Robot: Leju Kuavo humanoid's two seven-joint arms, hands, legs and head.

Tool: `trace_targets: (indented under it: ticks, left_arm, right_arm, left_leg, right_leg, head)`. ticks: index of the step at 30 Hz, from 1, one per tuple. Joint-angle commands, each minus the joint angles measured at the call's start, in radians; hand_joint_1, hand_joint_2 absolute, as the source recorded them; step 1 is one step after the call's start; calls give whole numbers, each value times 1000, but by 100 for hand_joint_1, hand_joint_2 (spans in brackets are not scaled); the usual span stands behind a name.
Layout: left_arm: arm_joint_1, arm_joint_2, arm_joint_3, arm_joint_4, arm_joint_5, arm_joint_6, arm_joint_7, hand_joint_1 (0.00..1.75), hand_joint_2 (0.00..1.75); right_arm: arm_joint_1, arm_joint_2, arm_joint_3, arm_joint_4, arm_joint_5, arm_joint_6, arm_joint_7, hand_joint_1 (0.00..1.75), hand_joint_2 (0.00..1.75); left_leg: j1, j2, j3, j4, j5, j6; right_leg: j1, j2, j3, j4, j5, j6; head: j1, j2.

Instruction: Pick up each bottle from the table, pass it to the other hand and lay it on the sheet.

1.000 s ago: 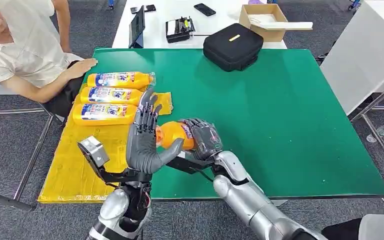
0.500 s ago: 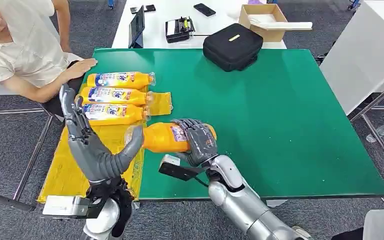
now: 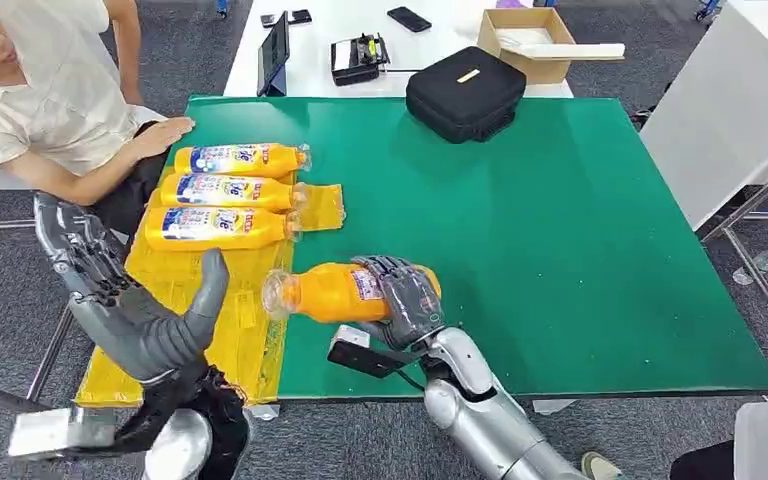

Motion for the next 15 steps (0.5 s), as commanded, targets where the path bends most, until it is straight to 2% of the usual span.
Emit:
trace_targets:
  ticks: [1,4,7,12,14,15]
  left_arm:
    - [-2,30,15,123,206,-187,133,0,175]
    - [0,24,18,174,269,-264,147,0,175]
    - [5,24,22,193,322,-323,150,0,175]
    - [14,27,26,176,330,-350,127,0,175]
    - [12,28,19,183,322,-355,125,0,175]
    - [9,29,14,195,321,-362,131,0,175]
  right_arm:
    - [25,-43,-46,-40,0,-14,5,175,175]
    - [42,-58,-71,-73,-28,-29,-17,175,175]
    - [55,-57,-90,-115,-68,-44,-56,175,175]
    - [49,-48,-105,-143,-92,-52,-67,175,175]
    - [42,-47,-101,-139,-96,-43,-70,175,175]
    - [39,-46,-100,-134,-101,-37,-71,175,175]
  left_leg:
    - [0,2,5,-1,-1,0]
    - [1,1,7,-2,-1,0]
    - [-1,1,3,-1,0,0]
    - [0,3,7,-1,-3,0]
    - [0,2,3,-1,-1,0]
    - [1,4,7,0,-3,0]
  right_leg:
    - [1,0,5,-2,-1,-3]
    - [1,-2,8,-3,-1,-5]
    - [0,-1,3,-2,-1,-2]
    - [1,1,7,-2,-2,-5]
    - [0,1,3,-1,-1,-3]
    - [2,1,7,-1,-2,-5]
  head:
    - [0,0]
    - [0,0]
    - [0,0]
    - [0,0]
    - [0,0]
    - [0,0]
